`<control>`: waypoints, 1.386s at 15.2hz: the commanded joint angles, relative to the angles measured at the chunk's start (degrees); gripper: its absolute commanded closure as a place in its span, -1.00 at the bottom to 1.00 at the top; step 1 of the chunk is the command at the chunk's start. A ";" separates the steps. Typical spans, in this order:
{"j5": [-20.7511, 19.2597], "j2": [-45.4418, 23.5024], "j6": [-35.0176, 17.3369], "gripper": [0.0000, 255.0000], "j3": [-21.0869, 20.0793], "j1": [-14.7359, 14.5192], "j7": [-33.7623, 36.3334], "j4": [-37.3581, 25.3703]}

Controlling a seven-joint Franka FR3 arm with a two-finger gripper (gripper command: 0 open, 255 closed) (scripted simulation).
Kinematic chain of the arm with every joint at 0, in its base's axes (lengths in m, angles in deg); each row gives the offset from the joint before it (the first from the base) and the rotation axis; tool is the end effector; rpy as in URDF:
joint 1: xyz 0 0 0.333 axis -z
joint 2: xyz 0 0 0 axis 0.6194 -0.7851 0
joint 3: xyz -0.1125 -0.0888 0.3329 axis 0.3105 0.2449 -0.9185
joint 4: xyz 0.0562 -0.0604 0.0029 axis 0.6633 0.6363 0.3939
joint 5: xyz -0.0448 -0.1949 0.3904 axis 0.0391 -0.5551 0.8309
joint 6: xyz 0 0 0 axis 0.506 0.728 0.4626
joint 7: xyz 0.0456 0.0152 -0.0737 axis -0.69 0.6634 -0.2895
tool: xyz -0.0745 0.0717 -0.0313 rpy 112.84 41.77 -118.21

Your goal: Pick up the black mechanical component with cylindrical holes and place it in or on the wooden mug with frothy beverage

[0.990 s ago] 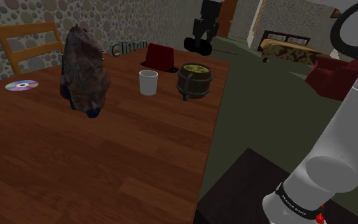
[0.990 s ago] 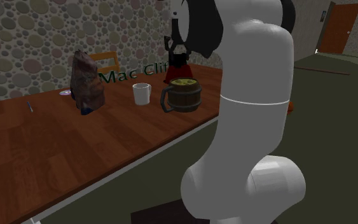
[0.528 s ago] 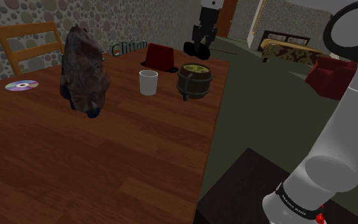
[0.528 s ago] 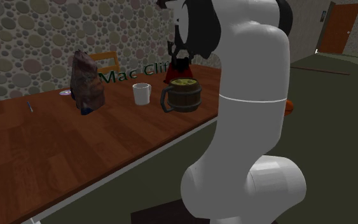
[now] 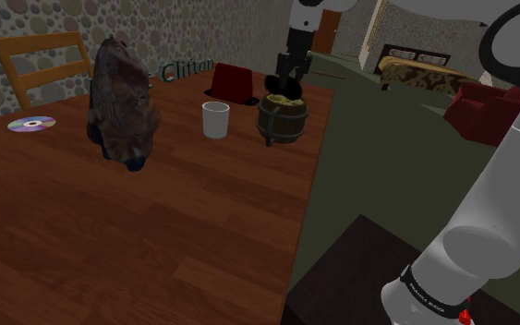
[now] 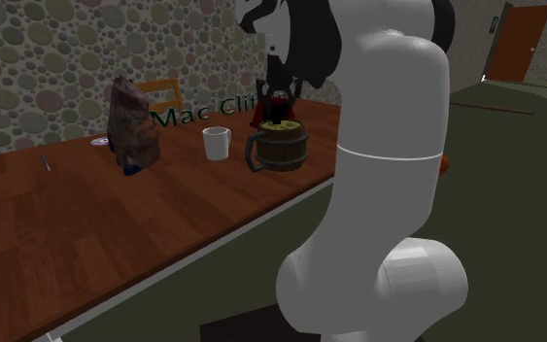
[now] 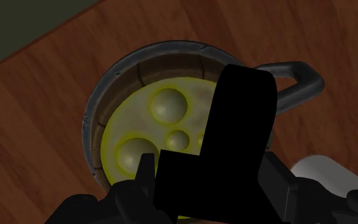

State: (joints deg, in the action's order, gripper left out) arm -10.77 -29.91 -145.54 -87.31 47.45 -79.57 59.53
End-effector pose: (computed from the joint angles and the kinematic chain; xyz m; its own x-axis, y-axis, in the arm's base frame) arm 0.6448 -0.0775 0.6326 0.9990 -0.0360 0.0246 -0.0358 -0.9993 -0.0097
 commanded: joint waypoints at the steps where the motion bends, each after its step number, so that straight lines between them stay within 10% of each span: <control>1: 0.02 0.30 -1.81 1.00 0.03 0.04 -0.07 2.07; 9: 0.02 0.30 -1.81 1.00 0.03 0.04 -0.07 2.07; 10: 0.02 0.30 -1.81 -1.00 0.02 0.03 -0.07 2.07; 21: -0.05 -1.36 6.13 -1.00 0.03 0.02 -0.02 -7.54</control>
State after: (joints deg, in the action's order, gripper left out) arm -10.82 -31.20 -139.98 -87.27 47.49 -79.61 52.58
